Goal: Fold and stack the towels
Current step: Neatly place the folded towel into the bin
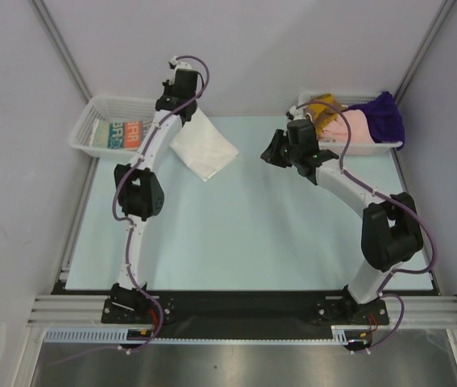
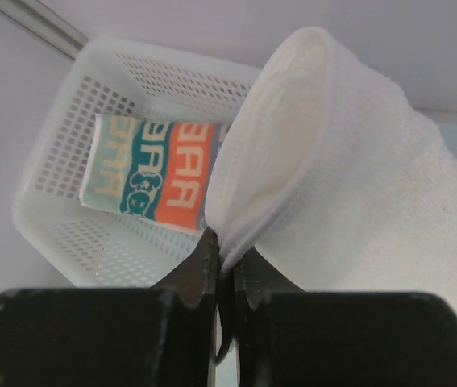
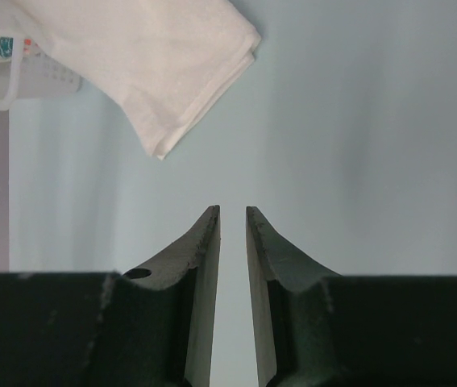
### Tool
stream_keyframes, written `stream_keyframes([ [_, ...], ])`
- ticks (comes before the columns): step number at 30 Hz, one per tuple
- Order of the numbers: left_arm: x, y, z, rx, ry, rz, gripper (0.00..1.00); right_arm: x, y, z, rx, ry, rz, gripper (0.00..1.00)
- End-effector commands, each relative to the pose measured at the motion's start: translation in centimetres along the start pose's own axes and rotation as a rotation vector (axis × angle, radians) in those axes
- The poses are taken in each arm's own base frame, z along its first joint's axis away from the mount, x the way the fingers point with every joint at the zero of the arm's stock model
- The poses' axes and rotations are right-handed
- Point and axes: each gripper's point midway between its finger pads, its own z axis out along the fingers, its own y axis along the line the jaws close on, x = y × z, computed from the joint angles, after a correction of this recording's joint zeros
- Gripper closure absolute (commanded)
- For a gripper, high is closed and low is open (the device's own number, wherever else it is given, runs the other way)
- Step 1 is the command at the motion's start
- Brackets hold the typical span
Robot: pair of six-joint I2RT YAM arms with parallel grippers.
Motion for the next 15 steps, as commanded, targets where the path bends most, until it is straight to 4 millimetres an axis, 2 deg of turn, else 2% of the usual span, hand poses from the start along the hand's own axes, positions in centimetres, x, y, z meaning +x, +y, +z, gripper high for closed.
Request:
stream_keyframes([
  [1, -7.6, 6.8, -3.5, -0.131, -0.184, -0.097, 1.00, -0.9, 0.7, 1.1, -0.009, -0.019, -0.022, 0.75],
  [5, -7.6, 9.2, -3.3, -0.213, -0.186, -0.098, 1.00, -0.8, 0.9, 2.2, 0.000, 0.000, -0.040, 0.75],
  [6, -8.0, 10.4, -3.5, -0.270, -0.197, -0.092, 1.00, -1.2, 1.1, 2.3, 0.003, -0.004, -0.046, 0.76],
  [9, -7.5, 12.0, -3.2, -0.408, -0.174, -0.007, 1.00, -1.1, 1.6, 2.7, 0.003, 0.001, -0.060, 0.76],
  [10, -8.2, 12.5, -3.1, -0.435, -0.205, -0.028, 1.00, -1.1, 1.5, 2.8, 0.005, 0.001, -0.062, 0.75],
  [11, -7.6, 12.2, -2.3, -0.455, -0.195, -0.001, 1.00, -0.9, 1.6, 2.9, 0.003, 0.006, -0.065, 0.76],
  [13, -7.8, 13.3, -1.8, -0.508, -0.199, 0.002, 1.00, -1.0, 1.7, 3.2, 0.008, 0.007, -0.072, 0.75],
  [15, -7.5, 13.5, -0.9, -0.512, -0.198, 0.005, 1.00, -0.8, 1.7, 3.4, 0.011, 0.014, -0.076, 0.75],
])
